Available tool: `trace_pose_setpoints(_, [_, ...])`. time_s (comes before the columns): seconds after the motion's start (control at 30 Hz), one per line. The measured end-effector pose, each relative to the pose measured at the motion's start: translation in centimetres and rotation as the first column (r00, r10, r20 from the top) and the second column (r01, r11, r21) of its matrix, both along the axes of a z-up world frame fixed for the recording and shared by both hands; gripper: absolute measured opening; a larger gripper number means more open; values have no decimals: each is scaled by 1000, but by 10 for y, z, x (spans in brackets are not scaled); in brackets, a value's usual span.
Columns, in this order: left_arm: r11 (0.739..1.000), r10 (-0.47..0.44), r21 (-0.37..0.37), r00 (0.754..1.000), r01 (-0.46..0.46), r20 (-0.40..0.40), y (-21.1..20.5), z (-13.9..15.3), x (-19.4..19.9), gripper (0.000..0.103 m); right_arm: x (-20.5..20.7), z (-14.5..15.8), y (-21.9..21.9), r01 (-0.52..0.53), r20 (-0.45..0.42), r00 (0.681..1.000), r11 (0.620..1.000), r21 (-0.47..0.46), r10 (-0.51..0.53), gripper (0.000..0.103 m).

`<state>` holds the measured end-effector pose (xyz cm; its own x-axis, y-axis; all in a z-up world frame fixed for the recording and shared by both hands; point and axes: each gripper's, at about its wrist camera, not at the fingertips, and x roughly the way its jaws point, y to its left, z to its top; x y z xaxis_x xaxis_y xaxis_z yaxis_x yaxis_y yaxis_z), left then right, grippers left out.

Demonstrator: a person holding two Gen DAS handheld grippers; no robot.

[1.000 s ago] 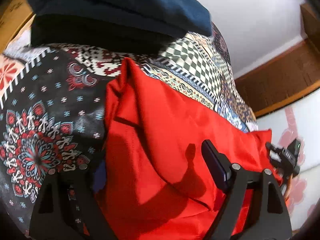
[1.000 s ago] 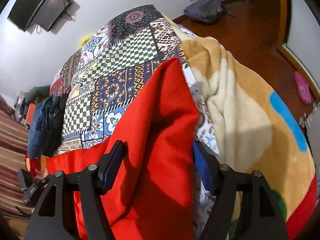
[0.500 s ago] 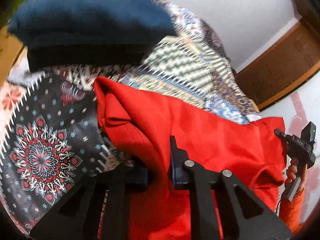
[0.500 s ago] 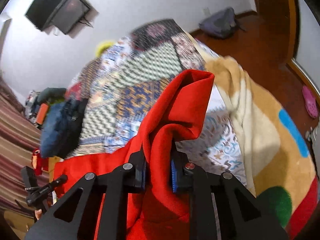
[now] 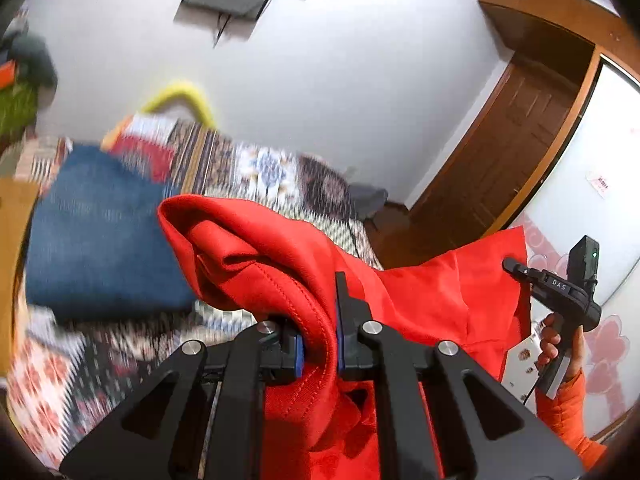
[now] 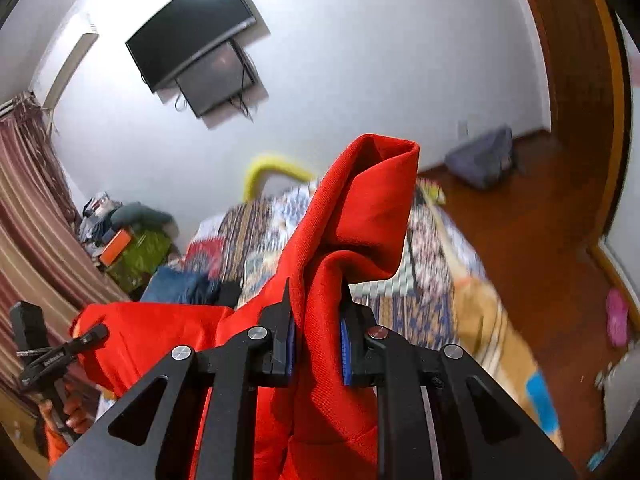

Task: Fold large clothes

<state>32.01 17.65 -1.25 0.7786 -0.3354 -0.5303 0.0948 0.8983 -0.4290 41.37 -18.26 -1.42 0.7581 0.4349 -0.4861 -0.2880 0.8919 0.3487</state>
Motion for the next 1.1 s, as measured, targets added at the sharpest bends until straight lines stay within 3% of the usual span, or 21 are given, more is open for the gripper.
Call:
trace_pose_setpoints(0.1, [997, 27, 71, 1000, -27, 9, -2, 1, 28, 10, 27, -5, 5, 21, -8, 1000, 1000, -7, -21, 15])
trace_pose_setpoints(0.17, [994, 48, 96, 998, -45, -29, 1, -15, 55, 10, 49, -23, 7, 48, -42, 998, 999, -23, -49, 15])
trace_pose_setpoints(0.27, [991, 76, 123, 988, -59, -136, 6, -62, 97, 10, 76, -52, 12, 54, -105, 993, 996, -76, -61, 15])
trace_pose_setpoints(0.43, [982, 103, 182, 941, -45, -321, 14, -145, 152, 11, 119, -120, 23, 41, -216, 972, 973, -229, -92, 15])
trace_pose_setpoints(0.53, [972, 122, 232, 933, -42, -340, 10, -167, 168, 11, 130, -142, 23, 56, -236, 964, 961, -270, -122, 15])
trace_pose_setpoints(0.63, [944, 134, 328, 943, -28, -306, -3, -165, 171, 17, 139, -152, 16, 87, -237, 959, 955, -283, -158, 15])
trace_pose_setpoints(0.8, [900, 143, 435, 942, 4, -304, -13, -164, 176, 28, 145, -151, -6, 105, -354, 919, 972, -208, -175, 16])
trace_pose_setpoints(0.87, [905, 157, 424, 937, -11, -311, -10, -158, 171, 33, 138, -146, -9, 104, -366, 913, 970, -220, -181, 16])
trace_pose_setpoints(0.97, [913, 185, 404, 937, -53, -296, -6, -145, 158, 51, 121, -134, -11, 85, -348, 922, 966, -246, -170, 17])
trace_pose_setpoints(1.1, [910, 191, 408, 946, -71, -262, -5, -122, 130, 55, 91, -115, -16, 58, -321, 937, 967, -250, -139, 36])
